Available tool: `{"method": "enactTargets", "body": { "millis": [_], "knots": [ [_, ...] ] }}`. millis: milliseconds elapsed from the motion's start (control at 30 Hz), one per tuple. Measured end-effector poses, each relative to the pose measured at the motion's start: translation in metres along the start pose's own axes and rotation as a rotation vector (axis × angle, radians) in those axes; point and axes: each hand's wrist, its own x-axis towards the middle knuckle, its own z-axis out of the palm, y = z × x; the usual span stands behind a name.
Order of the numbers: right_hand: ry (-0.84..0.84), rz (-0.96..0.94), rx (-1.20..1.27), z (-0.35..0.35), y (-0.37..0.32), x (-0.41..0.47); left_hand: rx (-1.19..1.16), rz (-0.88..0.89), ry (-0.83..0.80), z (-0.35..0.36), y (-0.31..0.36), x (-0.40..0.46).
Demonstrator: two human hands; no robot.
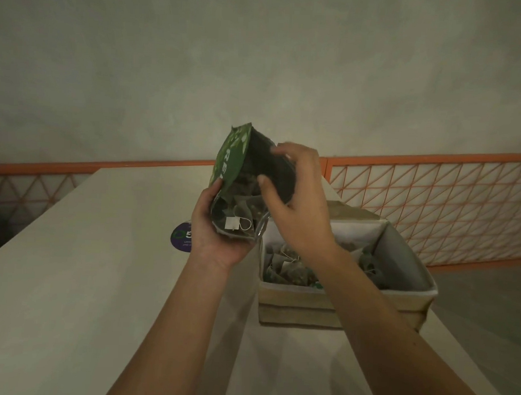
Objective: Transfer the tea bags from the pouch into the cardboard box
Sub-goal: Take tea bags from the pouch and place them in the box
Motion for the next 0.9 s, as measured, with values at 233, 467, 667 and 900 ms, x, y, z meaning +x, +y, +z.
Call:
{"method": "enactTargets", "body": {
  "millis": [233, 467, 667, 900],
  "knots": [
    [-0.179, 0.214, -0.383, 0.004, 0.010, -0.017, -0.038, 0.056, 0.028, -0.002, -0.003, 0.001],
    [-0.187, 0.280, -0.373, -0.005, 0.009, -0.009, -0.071, 0.069, 0.024, 0.002, -0.009, -0.001],
    [0.033, 0.295, -0.081, -0.030, -0.002, 0.003, -0.084, 0.081, 0.013, 0.000, -0.013, -0.004],
    [0.196, 0.364, 0.242, -0.057, -0.011, -0.005, -0.107, 0.082, 0.021, 0.001, -0.014, -0.007]
  ]
}}
